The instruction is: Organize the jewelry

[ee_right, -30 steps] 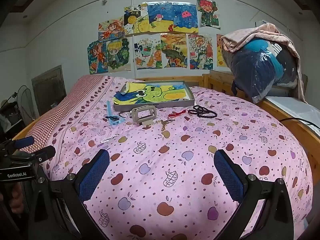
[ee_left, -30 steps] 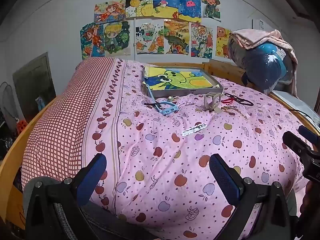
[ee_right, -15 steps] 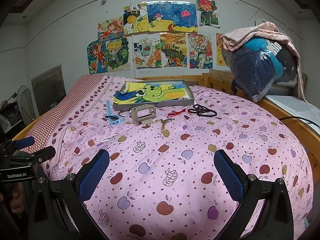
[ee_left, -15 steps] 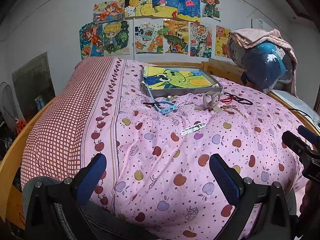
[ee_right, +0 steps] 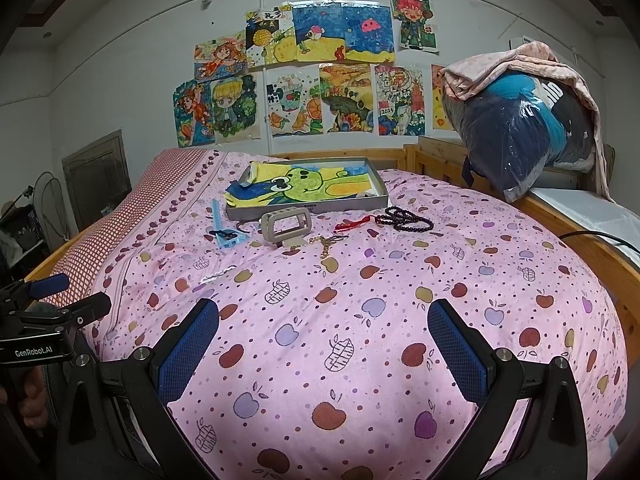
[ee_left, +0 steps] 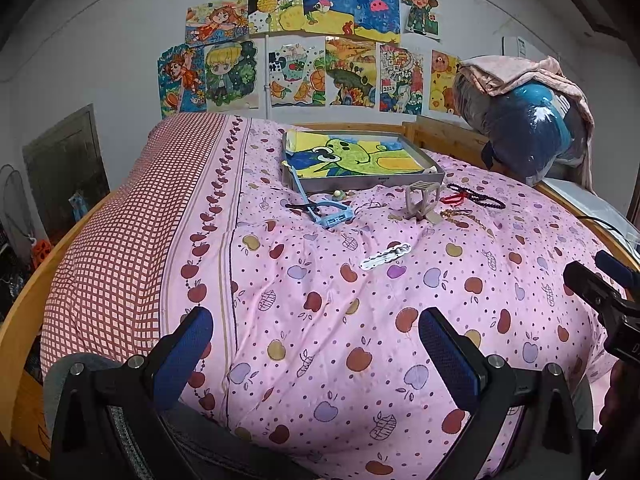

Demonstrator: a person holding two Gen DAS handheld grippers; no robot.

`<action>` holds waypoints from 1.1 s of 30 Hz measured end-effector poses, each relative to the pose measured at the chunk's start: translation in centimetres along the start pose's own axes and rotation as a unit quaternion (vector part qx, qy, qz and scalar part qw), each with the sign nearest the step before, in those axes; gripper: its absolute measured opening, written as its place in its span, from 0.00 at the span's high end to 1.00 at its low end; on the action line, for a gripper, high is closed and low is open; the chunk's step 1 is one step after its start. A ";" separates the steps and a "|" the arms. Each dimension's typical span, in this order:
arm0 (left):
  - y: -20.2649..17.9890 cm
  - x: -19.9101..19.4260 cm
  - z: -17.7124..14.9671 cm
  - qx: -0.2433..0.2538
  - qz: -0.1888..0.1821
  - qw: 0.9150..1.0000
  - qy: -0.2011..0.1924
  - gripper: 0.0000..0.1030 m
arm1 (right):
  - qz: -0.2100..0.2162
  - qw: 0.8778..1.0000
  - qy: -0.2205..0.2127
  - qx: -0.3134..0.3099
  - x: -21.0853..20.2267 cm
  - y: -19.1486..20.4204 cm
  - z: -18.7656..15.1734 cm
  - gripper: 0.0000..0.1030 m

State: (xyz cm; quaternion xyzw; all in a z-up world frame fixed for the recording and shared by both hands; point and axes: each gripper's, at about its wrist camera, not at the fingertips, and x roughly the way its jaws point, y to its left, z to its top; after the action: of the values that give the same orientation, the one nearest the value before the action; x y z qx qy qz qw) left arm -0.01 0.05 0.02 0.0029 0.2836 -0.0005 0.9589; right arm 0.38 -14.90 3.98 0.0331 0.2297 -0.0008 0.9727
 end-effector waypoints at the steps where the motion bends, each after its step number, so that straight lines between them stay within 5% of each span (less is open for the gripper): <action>1: 0.0 0.0 0.0 0.000 0.000 1.000 0.000 0.00 | 0.000 1.000 0.000 0.000 0.0 0.0 0.0 0.01; 33: -0.8 0.9 -0.9 0.001 -0.001 1.000 0.004 0.00 | 0.000 1.000 0.004 0.001 0.3 -0.2 -0.2 0.01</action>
State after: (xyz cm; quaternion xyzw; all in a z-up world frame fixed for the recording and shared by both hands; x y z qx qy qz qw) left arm 0.25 -0.80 -1.18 0.0040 0.2870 -0.0019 0.9579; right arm 0.56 -15.12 3.70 0.0345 0.2338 -0.0009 0.9717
